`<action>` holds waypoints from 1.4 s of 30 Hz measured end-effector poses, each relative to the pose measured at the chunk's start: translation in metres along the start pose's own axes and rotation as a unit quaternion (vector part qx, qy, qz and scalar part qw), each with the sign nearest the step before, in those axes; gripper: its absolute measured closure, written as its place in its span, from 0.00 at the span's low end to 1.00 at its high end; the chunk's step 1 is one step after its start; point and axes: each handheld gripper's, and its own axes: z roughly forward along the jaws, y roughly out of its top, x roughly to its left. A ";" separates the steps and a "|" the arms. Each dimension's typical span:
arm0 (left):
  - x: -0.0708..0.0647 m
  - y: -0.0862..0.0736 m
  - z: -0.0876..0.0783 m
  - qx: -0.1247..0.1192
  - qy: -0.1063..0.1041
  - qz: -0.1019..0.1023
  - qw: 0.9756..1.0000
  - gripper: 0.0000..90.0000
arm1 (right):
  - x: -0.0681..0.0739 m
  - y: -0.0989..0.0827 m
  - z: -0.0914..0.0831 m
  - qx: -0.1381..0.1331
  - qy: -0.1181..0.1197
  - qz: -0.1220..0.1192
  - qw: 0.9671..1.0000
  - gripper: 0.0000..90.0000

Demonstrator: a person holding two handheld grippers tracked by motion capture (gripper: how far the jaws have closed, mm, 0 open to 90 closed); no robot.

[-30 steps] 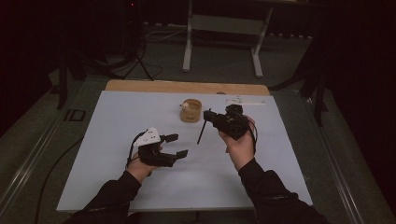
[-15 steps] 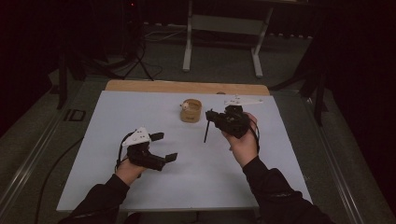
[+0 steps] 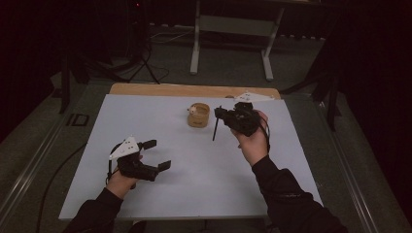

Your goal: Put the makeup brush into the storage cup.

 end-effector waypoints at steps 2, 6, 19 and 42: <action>0.000 -0.002 0.000 0.001 -0.001 0.001 1.000 0.02 | -0.001 0.002 0.002 -0.001 -0.001 -0.002 1.000 0.96; -0.001 -0.003 0.000 0.000 -0.002 0.012 1.000 0.02 | -0.004 0.005 0.005 -0.004 -0.003 -0.003 1.000 0.96; -0.002 -0.009 0.004 0.006 -0.001 0.021 1.000 0.02 | -0.009 0.028 0.013 -0.018 -0.018 -0.017 1.000 0.96; -0.004 -0.012 0.006 0.005 -0.013 0.022 1.000 0.02 | -0.023 0.086 0.031 -0.050 -0.028 -0.025 0.998 0.96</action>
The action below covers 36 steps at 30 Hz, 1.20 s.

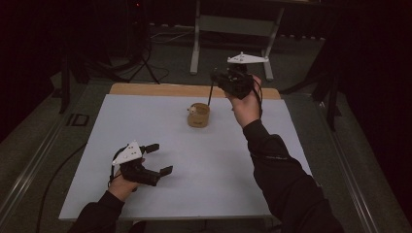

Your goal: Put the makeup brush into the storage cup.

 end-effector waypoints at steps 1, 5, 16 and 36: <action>0.000 0.000 0.000 -0.001 -0.001 0.001 1.000 0.02 | -0.001 0.001 0.002 0.000 -0.001 -0.002 1.000 0.96; 0.000 -0.001 0.000 0.000 0.000 0.002 1.000 0.02 | -0.003 0.005 0.009 0.001 -0.004 0.001 1.000 0.96; -0.001 0.000 -0.001 -0.002 -0.003 0.001 1.000 0.02 | -0.005 0.006 0.036 0.006 0.000 0.027 1.000 0.96; 0.001 -0.001 -0.003 -0.001 -0.005 -0.002 1.000 0.02 | -0.005 -0.023 0.072 0.047 -0.019 0.030 0.998 0.95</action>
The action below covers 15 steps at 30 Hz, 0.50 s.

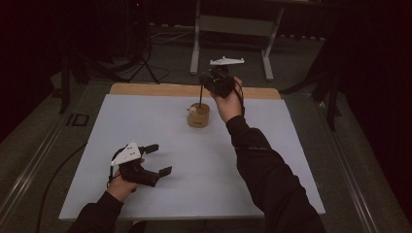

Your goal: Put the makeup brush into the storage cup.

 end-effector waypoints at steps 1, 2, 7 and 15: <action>0.000 0.000 0.000 0.000 0.001 0.000 1.000 0.02 | 0.000 -0.002 0.001 0.002 -0.002 -0.002 1.000 0.96; 0.000 0.000 0.000 -0.001 0.001 -0.002 1.000 0.02 | 0.000 -0.003 0.002 0.002 -0.002 -0.002 1.000 0.95; 0.000 0.000 -0.001 -0.002 0.000 -0.002 1.000 0.04 | -0.002 -0.008 0.007 0.006 -0.013 -0.010 1.000 0.95; 0.000 -0.001 0.000 0.001 -0.003 -0.006 1.000 0.04 | -0.008 -0.019 0.017 0.013 -0.020 -0.006 1.000 0.95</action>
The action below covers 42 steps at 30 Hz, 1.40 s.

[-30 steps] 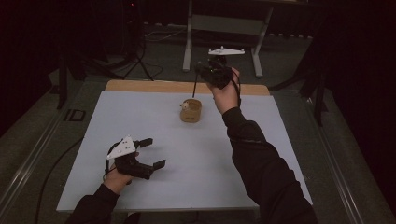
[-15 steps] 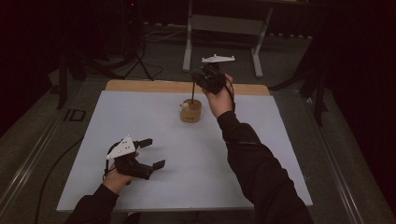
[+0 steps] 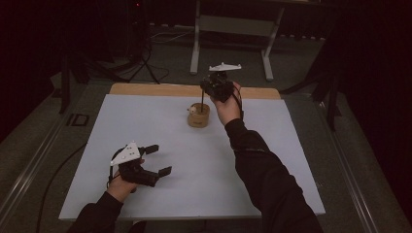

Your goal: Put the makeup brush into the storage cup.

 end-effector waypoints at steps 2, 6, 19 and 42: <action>-0.001 0.000 0.000 -0.001 -0.001 0.002 1.000 0.04 | 0.000 -0.002 0.003 0.002 0.000 0.000 1.000 0.95; -0.001 0.000 0.000 0.000 -0.002 0.003 1.000 0.04 | 0.000 -0.006 0.010 0.009 -0.003 -0.001 1.000 0.95; -0.001 -0.003 0.002 0.008 -0.009 0.000 1.000 0.03 | 0.000 -0.019 0.029 0.043 -0.019 0.016 0.999 0.62; -0.003 -0.001 0.004 0.010 -0.016 -0.003 1.000 0.03 | -0.009 -0.025 0.004 0.062 0.022 0.005 0.998 0.11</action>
